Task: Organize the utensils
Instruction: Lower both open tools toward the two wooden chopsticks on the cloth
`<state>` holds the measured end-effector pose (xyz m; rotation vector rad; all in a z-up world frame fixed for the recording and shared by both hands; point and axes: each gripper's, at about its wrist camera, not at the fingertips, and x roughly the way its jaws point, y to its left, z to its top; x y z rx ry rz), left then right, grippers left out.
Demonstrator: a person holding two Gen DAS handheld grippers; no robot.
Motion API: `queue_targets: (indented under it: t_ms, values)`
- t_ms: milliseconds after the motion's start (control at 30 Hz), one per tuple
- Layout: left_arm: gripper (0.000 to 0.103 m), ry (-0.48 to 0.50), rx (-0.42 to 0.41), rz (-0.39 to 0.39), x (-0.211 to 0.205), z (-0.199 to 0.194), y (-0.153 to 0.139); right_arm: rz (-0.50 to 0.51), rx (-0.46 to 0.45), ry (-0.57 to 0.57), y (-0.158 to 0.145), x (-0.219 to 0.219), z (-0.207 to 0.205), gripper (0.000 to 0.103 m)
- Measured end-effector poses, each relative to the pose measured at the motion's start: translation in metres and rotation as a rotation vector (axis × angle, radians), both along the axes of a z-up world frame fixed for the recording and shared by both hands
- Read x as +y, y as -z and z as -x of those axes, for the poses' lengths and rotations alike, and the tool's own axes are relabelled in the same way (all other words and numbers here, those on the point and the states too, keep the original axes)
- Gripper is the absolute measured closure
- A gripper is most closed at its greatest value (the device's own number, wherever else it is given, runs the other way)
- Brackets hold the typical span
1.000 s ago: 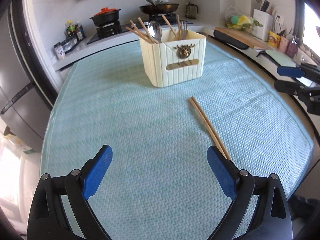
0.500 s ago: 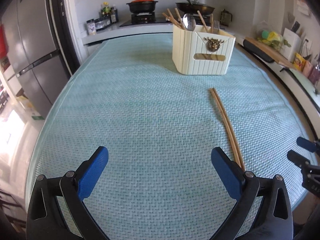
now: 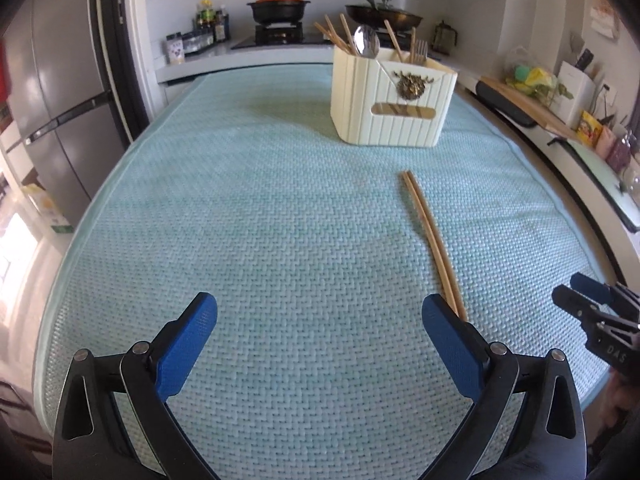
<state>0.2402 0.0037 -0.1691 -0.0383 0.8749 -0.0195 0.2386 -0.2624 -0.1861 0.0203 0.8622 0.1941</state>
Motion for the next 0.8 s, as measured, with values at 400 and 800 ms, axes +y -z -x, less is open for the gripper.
queue_targets:
  t_ms: [400, 800]
  values:
    - [0.001, -0.002, 0.038, -0.006, 0.001, 0.005, 0.018, -0.079, 0.057, -0.164, 0.008, 0.058, -0.035, 0.076]
    - [0.001, -0.015, 0.028, -0.045, -0.004, 0.006, 0.035, -0.037, 0.084, -0.244, 0.033, 0.095, -0.03, 0.085]
